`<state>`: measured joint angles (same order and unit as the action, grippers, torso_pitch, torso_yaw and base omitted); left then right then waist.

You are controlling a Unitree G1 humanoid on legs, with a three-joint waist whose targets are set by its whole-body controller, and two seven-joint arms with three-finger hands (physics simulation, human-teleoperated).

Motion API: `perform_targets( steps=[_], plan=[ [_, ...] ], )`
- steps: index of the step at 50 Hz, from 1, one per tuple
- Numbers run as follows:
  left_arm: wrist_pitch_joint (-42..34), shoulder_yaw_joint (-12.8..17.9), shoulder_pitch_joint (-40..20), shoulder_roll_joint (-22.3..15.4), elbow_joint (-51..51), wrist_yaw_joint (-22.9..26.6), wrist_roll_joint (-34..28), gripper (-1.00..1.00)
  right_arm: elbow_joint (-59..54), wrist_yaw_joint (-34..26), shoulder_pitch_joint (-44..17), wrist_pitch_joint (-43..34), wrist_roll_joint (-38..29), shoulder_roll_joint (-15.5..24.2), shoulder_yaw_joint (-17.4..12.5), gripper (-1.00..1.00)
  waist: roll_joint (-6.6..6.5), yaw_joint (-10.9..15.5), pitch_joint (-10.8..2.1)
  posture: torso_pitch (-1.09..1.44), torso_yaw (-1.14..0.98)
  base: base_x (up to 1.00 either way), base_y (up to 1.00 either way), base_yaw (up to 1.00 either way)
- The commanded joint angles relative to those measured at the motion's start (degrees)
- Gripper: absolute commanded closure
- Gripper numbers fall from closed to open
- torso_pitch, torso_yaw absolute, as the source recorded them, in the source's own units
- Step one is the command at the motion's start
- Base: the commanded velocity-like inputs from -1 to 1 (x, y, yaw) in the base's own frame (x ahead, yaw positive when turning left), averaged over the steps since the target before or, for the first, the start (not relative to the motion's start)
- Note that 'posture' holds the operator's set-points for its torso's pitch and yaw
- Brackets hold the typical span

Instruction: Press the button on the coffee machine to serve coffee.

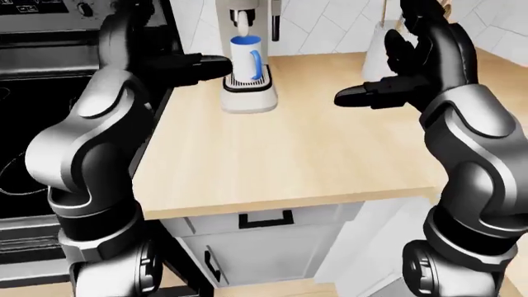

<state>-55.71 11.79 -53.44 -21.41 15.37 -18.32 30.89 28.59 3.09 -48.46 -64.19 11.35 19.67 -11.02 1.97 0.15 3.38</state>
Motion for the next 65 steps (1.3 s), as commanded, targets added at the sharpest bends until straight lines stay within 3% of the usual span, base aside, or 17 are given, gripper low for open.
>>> perform_targets(
  steps=[1,4,7,11,14,15,20,21,35,36,38,48,55,57,59,60,65],
  plan=[
    [1.2,1.2,-2.1,-1.2,1.2,0.0,-0.3,-1.00,1.1,0.0,-2.6,0.7,-0.5,0.4,0.2,-1.00,0.37,1.4,-2.00,0.00,0.00,-0.28,0.00,0.84],
    [1.3,0.5,-1.3,-0.7,1.7,0.2,-0.8,-1.00,0.9,-0.6,-2.4,0.9,-2.0,1.5,0.7,-1.00,0.37,-0.1,-3.37,0.00,0.00,-0.39,0.00,0.78],
    [1.3,-0.1,-0.5,0.1,2.3,1.0,-1.6,-1.00,-0.4,-1.5,-2.7,1.4,-2.8,1.6,0.0,-1.00,-0.56,-0.2,-0.49,0.00,0.00,0.00,0.00,0.00],
    [-0.6,1.2,-1.0,0.7,3.7,0.1,-0.5,-1.00,-1.6,-1.8,-2.8,2.2,-3.4,1.4,-0.2,-1.00,-2.25,-1.0,-0.04,0.00,0.00,0.00,0.00,0.00],
    [-1.5,1.6,0.3,0.2,5.7,-0.6,0.1,-1.00,-3.1,-2.0,-4.9,2.0,-3.9,1.9,-0.2,-1.00,-6.58,-2.1,-1.48,0.00,0.00,0.00,0.00,0.00],
    [-1.6,2.3,0.5,0.3,6.1,-1.0,0.7,-1.00,-4.0,-2.2,-5.6,2.2,-3.8,2.2,-0.4,-1.00,-4.66,-1.7,-0.53,0.00,0.00,0.00,0.00,0.00],
    [2.8,0.6,2.2,0.6,4.0,1.1,-0.9,-1.00,-8.8,-2.8,-9.0,3.9,-4.3,4.1,-0.9,-1.00,-2.82,-0.9,-1.87,0.00,0.00,0.00,0.00,0.00],
    [3.1,0.6,2.4,0.6,3.6,1.3,-1.2,-1.00,-9.0,-2.8,-8.9,4.2,-4.3,4.1,-0.8,-1.00,-2.00,-0.9,-1.17,0.00,0.00,0.00,0.00,0.00],
    [3.5,2.9,-0.3,-0.5,2.9,-0.6,1.2,-1.00,-7.0,-1.0,-6.1,6.2,-0.9,4.6,-2.3,-1.00,-2.29,0.4,-2.11,0.00,0.00,0.00,0.00,0.00],
    [3.5,3.0,-0.6,-0.8,2.9,-0.9,1.8,-1.00,-7.0,-1.0,-6.0,6.3,-0.8,4.7,-2.2,-1.00,-2.56,0.3,-3.55,0.00,0.00,0.09,0.00,0.00],
    [4.0,2.9,-0.6,-1.1,2.5,-1.5,2.3,-1.00,-7.4,-1.0,-5.7,6.8,-0.7,4.8,-2.1,-1.00,-2.41,0.1,-2.27,0.00,0.00,0.11,0.00,0.00],
    [4.7,1.9,0.1,-1.7,2.4,-2.1,3.0,-1.00,-6.9,-0.9,-5.9,6.2,-0.3,5.0,-2.0,-1.00,0.72,0.2,-2.15,0.00,0.00,0.11,0.00,0.00],
    [4.1,2.0,0.1,-1.7,2.8,-2.5,3.4,-1.00,-6.2,-0.7,-6.3,5.3,-0.3,5.0,-1.8,-1.00,-0.66,-0.2,0.30,0.00,0.00,0.03,0.00,0.00],
    [4.1,1.9,0.2,-1.7,2.8,-2.5,3.3,-1.00,-6.3,-0.7,-6.1,5.5,-0.4,4.9,-1.7,-1.00,-2.10,-0.7,-0.11,0.00,0.00,0.00,0.00,0.00],
    [4.1,1.9,0.2,-1.7,2.8,-2.5,3.3,-1.00,-6.3,-0.8,-6.1,5.6,-0.4,4.9,-1.8,-1.00,-5.17,-1.3,-1.55,0.00,0.00,0.00,0.00,0.00],
    [4.1,2.0,0.2,-1.7,2.8,-2.5,3.3,-1.00,-6.2,-0.7,-6.2,5.3,-0.4,4.9,-1.8,-1.00,-2.81,-1.0,-0.56,0.00,0.00,0.00,0.00,0.00],
    [4.2,1.8,0.2,-1.7,2.7,-2.4,3.2,-1.00,-6.4,-0.9,-6.2,5.5,-0.4,4.9,-1.8,-1.00,-2.17,-0.4,-1.52,0.00,0.00,0.00,0.00,0.00]
  ],
)
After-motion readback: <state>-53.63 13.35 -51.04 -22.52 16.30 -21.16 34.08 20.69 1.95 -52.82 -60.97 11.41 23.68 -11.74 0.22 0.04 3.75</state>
